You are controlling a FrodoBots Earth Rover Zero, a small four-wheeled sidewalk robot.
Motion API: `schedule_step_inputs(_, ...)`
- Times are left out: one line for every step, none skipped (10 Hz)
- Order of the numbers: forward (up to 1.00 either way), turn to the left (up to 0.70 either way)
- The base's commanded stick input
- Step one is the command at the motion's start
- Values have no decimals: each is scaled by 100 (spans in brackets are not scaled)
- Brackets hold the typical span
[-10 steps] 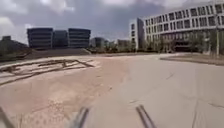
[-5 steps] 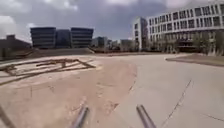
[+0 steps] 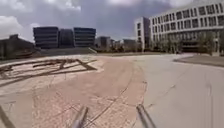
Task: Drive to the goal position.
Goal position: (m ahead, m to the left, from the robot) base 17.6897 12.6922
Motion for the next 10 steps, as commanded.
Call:
schedule_step_inputs(100,4)
schedule_step_inputs(100,4)
schedule_step_inputs(100,4)
schedule_step_inputs(100,4)
schedule_step_inputs(100,4)
schedule_step_inputs(100,4)
schedule_step_inputs(100,4)
schedule_step_inputs(100,4)
schedule_step_inputs(100,4)
schedule_step_inputs(100,4)
